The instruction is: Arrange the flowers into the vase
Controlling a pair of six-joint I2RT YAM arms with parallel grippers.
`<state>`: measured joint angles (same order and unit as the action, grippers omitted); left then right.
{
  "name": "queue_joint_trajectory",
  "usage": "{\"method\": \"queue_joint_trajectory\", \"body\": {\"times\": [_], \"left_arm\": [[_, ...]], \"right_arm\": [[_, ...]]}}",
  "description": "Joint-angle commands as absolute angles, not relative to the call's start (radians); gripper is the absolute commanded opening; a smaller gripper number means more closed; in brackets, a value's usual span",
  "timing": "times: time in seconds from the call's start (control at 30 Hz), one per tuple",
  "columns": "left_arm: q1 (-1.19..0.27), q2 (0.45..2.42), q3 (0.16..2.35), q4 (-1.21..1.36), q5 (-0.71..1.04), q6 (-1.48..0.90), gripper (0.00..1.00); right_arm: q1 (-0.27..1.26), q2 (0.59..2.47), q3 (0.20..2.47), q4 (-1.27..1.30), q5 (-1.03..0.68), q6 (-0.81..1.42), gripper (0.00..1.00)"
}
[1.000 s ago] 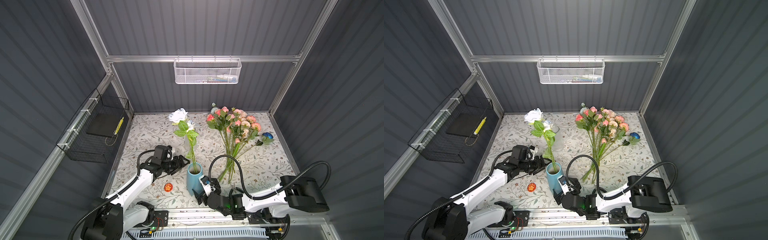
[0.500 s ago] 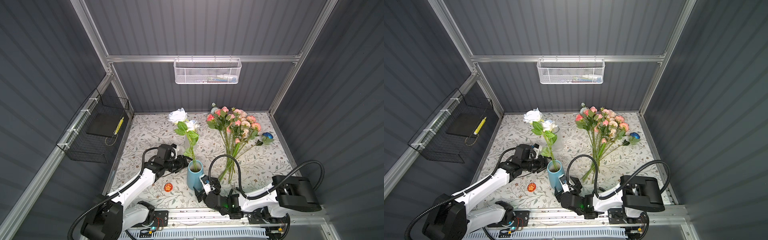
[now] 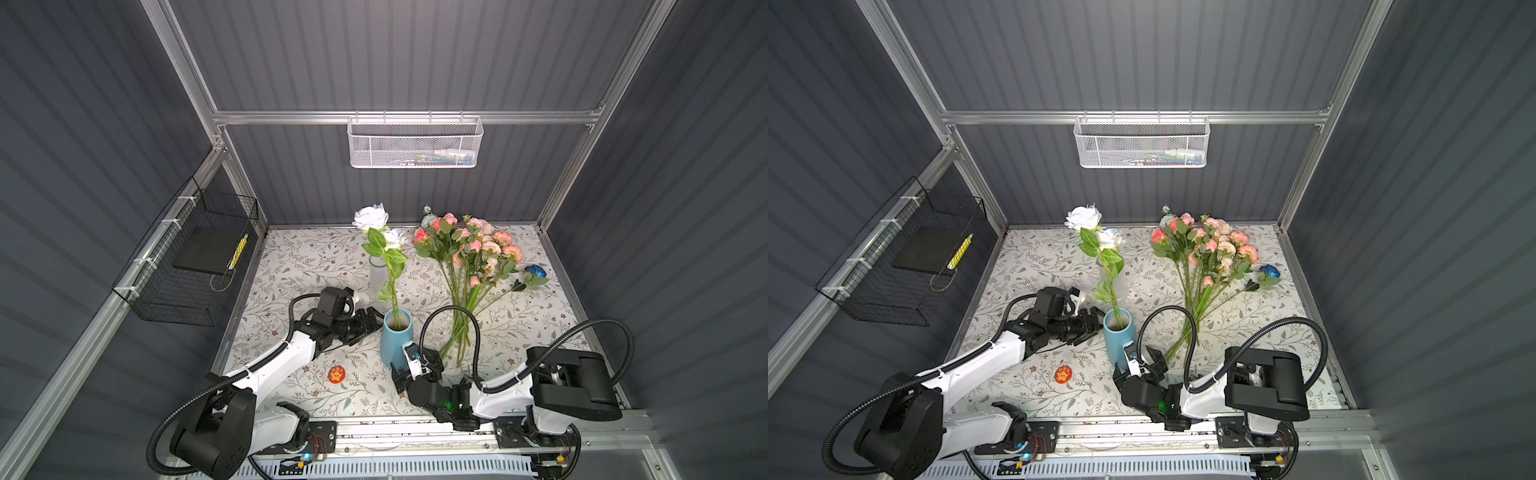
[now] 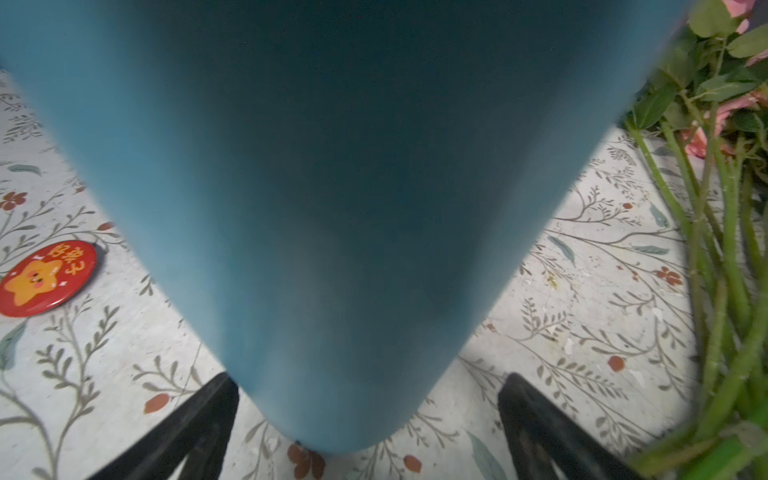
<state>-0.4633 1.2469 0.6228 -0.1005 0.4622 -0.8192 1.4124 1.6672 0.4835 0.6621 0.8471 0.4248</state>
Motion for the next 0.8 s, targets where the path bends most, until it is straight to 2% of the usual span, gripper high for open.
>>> {"method": "queue_joint_trajectory", "body": {"times": [0.0,0.23,0.43,0.6,0.77], "left_arm": [[-0.468,1.269,0.659,-0.098,0.473,-0.787,0.84],[-0.468,1.292,0.678,-0.122,0.439,-0.787,0.85],[-0.466,1.236,0.692,-0.219,0.337,-0.779,0.87],[-0.466,1.155,0.711,-0.347,0.143,-0.777,0.88],[-0.468,1.023,0.745,-0.469,-0.045,-0.767,0.91]], "right_arm": [[1.364,1.694,0.469,0.695,0.901,0.394,0.99],[1.318,1.713,0.481,0.726,0.862,0.356,0.99],[1.367,1.631,0.481,0.614,0.868,0.394,0.99],[1.450,1.544,0.471,0.466,0.932,0.477,0.99],[1.539,1.328,0.452,0.221,1.006,0.613,0.98]]}}
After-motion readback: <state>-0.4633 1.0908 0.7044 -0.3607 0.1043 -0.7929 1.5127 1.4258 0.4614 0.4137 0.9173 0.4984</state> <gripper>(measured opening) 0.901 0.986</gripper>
